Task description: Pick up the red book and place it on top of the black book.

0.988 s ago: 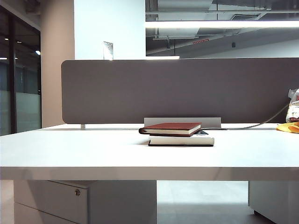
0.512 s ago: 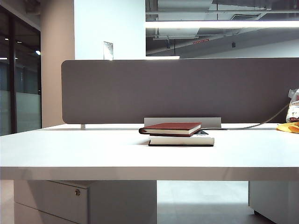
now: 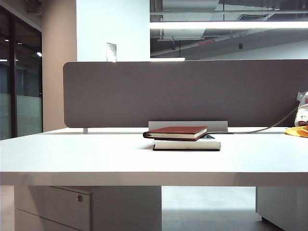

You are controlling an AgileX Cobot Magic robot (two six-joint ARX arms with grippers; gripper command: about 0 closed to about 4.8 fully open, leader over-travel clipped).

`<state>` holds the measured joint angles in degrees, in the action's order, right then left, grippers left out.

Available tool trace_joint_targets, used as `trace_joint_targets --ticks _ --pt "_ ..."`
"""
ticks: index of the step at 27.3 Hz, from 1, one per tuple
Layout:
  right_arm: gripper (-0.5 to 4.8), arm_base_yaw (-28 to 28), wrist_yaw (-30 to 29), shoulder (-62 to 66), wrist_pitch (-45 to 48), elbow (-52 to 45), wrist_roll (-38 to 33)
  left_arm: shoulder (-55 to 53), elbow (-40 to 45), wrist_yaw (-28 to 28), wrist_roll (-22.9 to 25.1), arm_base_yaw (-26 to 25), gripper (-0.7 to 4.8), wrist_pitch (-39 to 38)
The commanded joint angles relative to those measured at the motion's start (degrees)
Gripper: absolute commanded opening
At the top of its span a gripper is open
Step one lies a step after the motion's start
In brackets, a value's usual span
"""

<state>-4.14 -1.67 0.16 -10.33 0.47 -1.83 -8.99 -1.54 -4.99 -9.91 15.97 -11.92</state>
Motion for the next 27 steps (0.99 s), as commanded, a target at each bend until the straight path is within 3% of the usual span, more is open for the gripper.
trace_joint_targets --ticks 1,7,22,27 --pt "-0.05 0.00 0.87 0.00 1.14 -0.17 -1.18 0.04 0.31 -0.20 0.22 -0.04 -0.05 -0.09" --pt "-0.05 0.02 5.18 0.00 0.90 -0.17 -1.20 0.04 0.31 -0.20 0.22 -0.02 -0.05 -0.09" --pt "-0.05 -0.02 4.96 0.00 1.11 -0.17 -1.18 0.04 0.31 -0.09 0.28 -0.02 -0.05 -0.02" --pt "-0.05 -0.02 4.96 0.00 1.11 -0.17 -1.18 0.04 0.31 3.96 2.23 -0.04 -0.05 0.11"
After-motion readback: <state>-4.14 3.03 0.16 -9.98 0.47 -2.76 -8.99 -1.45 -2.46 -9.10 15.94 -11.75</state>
